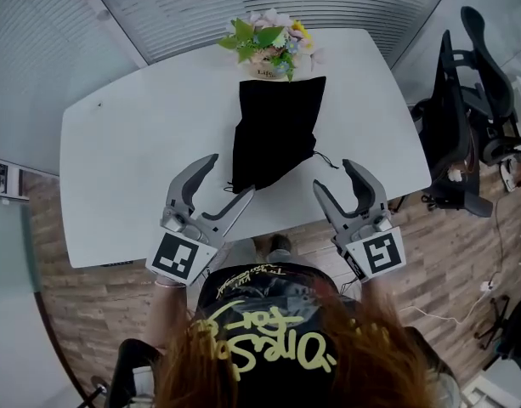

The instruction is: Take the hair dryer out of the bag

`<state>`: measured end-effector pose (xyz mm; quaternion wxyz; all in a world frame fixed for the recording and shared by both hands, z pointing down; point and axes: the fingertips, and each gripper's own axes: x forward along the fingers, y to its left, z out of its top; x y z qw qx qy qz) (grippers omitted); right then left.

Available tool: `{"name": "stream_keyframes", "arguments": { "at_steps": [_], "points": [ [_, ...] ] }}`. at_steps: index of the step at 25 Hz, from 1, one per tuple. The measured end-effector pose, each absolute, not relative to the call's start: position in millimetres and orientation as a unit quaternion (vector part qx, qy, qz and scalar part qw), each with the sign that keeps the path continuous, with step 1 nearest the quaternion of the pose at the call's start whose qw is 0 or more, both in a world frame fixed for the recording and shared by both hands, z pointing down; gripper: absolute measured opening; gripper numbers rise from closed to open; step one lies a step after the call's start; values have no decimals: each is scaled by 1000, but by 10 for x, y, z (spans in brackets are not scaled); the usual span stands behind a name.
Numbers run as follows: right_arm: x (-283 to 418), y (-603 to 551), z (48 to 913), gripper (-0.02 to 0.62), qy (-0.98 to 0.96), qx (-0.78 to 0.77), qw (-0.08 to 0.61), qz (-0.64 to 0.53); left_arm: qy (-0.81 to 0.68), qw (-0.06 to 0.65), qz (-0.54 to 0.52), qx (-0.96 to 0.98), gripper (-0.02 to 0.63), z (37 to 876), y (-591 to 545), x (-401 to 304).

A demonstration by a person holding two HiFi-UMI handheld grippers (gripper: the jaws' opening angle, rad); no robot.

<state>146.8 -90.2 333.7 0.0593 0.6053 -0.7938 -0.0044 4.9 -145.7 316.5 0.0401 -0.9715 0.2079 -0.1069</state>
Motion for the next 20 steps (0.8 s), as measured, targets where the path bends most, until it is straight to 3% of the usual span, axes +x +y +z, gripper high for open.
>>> {"name": "stream_keyframes", "arguments": {
  "at_steps": [12, 20],
  "points": [
    [1245, -1303, 3961, 241, -788, 564, 244, -24, 149, 47, -155, -975, 299, 3593, -1786, -61],
    [1212, -1502, 4593, 241, -767, 520, 367, -79, 53, 107, -295, -948, 299, 4417, -1594, -14]
  ]
}}
